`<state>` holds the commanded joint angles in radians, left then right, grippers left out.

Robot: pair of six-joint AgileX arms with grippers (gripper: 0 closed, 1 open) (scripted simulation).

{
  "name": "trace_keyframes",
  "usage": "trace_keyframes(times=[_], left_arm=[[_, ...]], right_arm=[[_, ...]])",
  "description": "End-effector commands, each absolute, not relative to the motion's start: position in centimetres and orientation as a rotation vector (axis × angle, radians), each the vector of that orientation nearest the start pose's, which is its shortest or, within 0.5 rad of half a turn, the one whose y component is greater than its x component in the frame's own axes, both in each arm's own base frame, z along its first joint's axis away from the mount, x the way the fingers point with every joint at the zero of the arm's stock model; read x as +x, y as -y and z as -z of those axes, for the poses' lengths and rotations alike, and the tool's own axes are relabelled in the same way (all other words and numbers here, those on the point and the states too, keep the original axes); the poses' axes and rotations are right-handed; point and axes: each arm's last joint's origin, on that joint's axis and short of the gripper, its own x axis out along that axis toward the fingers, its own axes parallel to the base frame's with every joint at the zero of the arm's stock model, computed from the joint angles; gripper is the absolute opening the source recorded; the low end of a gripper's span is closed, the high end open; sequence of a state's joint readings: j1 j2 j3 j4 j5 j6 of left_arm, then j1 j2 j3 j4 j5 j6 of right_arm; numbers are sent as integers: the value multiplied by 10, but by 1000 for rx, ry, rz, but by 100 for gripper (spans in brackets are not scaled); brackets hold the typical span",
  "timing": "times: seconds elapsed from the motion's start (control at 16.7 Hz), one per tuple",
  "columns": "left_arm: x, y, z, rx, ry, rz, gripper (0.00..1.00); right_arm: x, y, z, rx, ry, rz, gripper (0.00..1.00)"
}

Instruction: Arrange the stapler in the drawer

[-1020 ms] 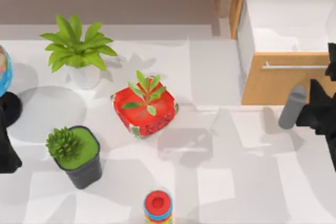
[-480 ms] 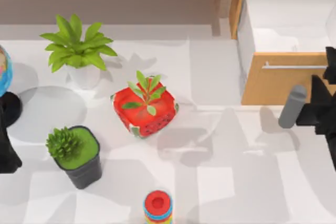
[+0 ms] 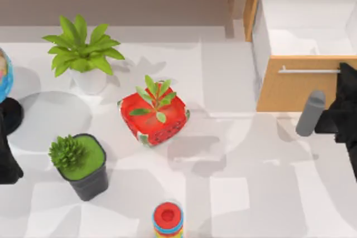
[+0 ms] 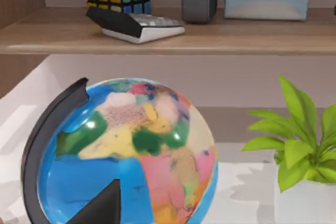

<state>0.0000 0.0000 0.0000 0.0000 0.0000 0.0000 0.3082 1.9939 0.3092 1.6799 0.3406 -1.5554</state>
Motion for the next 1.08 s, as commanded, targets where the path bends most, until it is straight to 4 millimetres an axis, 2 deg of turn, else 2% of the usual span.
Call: trace_keyframes(times=[0.6,0.78,1.08], left_arm=[[106,1,-160,0,0,0,100],[106,1,-160,0,0,0,100],[106,1,-160,0,0,0,100]], right_arm=[[253,-71,-88,-1569,-11,4,0],[267,-71,-88,-1570,-11,10,0],[304,-71,-87,-1571,-13,1,0]])
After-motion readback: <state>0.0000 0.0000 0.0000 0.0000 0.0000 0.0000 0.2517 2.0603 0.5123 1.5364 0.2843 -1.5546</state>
